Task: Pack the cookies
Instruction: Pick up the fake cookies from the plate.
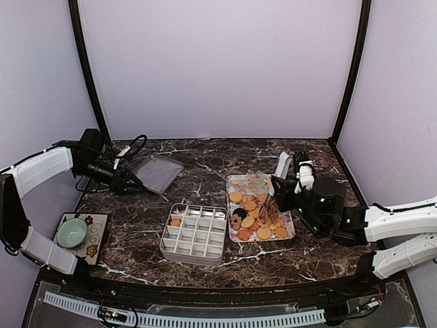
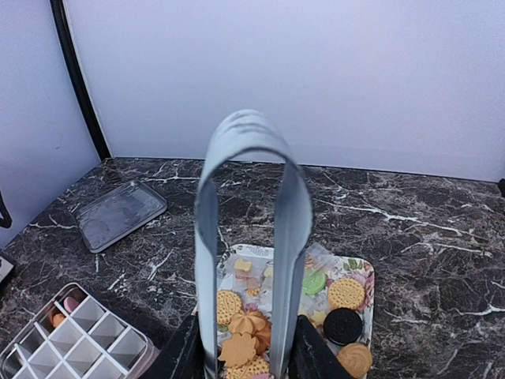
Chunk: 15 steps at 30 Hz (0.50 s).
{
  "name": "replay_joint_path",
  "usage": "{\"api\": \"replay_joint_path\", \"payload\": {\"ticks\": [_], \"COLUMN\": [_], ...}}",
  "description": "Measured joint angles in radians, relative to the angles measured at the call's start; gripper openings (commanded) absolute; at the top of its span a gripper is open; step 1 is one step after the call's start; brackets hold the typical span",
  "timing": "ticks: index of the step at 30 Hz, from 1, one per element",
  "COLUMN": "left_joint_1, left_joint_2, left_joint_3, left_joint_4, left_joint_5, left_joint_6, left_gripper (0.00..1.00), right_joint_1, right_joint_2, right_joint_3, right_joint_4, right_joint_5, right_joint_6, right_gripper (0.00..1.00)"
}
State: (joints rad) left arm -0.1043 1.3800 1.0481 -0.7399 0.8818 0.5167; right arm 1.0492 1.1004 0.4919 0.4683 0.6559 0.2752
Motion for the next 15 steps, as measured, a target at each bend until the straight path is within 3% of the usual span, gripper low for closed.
{"api": "replay_joint_path", "payload": {"ticks": [15], "left_joint_1": [0.0], "left_joint_2": [0.0], "left_joint_3": [0.0], "left_joint_4": [-0.002], "left_joint_5": [0.002], "left_joint_6": [0.0], "left_gripper": [0.65], "right_joint_1": [-0.016], "right_joint_2": [0.03], "right_joint_3": [-0.047], "right_joint_4": [0.033], "right_joint_5": [-0.008], "right_joint_6": [-0.007], "right_gripper": [0.35]}}
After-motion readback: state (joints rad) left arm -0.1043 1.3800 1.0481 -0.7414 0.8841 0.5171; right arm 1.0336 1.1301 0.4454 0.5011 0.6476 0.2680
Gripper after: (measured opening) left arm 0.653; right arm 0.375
